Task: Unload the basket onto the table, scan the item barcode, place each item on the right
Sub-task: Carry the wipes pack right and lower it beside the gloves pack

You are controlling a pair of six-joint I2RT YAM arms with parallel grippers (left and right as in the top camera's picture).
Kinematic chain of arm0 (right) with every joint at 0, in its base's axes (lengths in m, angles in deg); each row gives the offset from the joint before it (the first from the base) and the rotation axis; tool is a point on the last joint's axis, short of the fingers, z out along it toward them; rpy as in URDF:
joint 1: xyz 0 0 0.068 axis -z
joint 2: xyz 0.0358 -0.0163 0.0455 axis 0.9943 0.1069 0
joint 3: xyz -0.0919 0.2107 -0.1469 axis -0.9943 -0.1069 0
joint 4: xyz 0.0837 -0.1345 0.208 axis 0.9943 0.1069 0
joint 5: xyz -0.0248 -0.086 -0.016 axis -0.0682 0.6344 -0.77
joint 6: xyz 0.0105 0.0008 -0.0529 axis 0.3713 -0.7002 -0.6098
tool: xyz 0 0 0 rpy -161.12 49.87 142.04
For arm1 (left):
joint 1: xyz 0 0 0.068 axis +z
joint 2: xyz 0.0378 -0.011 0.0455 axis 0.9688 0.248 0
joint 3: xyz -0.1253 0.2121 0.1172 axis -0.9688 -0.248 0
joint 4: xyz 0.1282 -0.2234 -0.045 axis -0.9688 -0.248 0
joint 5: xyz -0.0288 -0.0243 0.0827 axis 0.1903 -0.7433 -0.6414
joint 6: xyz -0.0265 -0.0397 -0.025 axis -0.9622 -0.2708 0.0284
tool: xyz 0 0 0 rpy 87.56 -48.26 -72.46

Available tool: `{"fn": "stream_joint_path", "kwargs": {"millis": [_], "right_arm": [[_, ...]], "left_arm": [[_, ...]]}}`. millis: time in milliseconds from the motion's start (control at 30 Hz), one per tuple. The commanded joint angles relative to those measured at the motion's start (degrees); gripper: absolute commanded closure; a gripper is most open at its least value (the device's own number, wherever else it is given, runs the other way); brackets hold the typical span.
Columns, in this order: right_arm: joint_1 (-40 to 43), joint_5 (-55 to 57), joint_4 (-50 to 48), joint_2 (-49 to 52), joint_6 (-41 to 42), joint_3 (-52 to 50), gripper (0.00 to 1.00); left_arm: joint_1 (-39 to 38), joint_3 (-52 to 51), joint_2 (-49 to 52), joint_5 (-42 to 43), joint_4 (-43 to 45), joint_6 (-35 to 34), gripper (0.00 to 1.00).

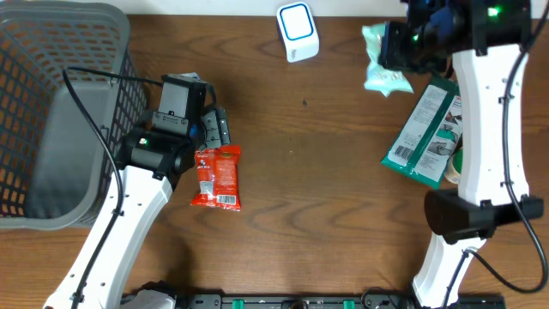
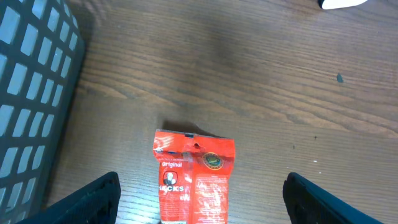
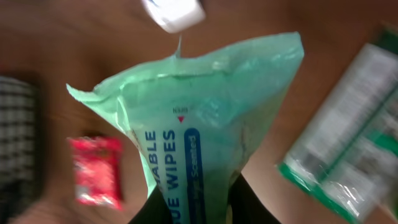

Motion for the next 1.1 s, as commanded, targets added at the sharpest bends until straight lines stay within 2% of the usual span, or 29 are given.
{"fn": "stream_joint_path", "kwargs": {"millis": [0,167,333,533,700,733,767,800,833,900,933,967,1067], "right_arm": [[0.59,11.72,1.7,3.23,-1.53,-5.53,0.99],[0.94,21.46,-0.22,3.21,2.62,-21.16,0.99],[1.42,29.42,-7.43,3.21,4.13,-35.98,0.99],[3.04,37.46,-15.13,3.21,4.15,-48.3,0.99],[5.11,39.85,-21.81,3.21,4.09,-55.12,0.99],[5.55,40.11,-22.86,3.21,4.11,-56.02,0.95],[6.05,40.17,-24.02,3.21,4.09,-57.0,0.8],[6.47,40.15,-24.94,3.21,4.09,-57.79,0.56],[6.88,40.15,-25.86,3.21,4.09,-58.49,0.47],[7.5,40.13,-26.84,3.23,4.09,-59.12,0.39],[7.69,40.09,-26.93,3.21,4.09,-59.17,0.28],[7.72,40.09,-26.93,3.21,4.09,-59.17,0.24],[7.45,39.98,-26.6,3.21,3.58,-58.21,0.21]], "left_arm": [[0.17,-0.02,-0.33,-0.74,0.0,0.37,0.16],[0.17,-0.02,-0.33,-0.74,0.0,0.37,0.16],[0.17,-0.02,-0.33,-0.74,0.0,0.37,0.16],[0.17,-0.02,-0.33,-0.74,0.0,0.37,0.16],[0.17,-0.02,-0.33,-0.74,0.0,0.37,0.16],[0.17,-0.02,-0.33,-0.74,0.0,0.37,0.16],[0.17,-0.02,-0.33,-0.74,0.0,0.37,0.16],[0.17,-0.02,-0.33,-0.74,0.0,0.37,0.16],[0.17,-0.02,-0.33,-0.74,0.0,0.37,0.16],[0.17,-0.02,-0.33,-0.74,0.0,0.37,0.16],[0.17,-0.02,-0.33,-0.74,0.0,0.37,0.16],[0.17,-0.02,-0.33,-0.74,0.0,0.37,0.16],[0.17,-0.02,-0.33,-0.74,0.0,0.35,0.16]]}}
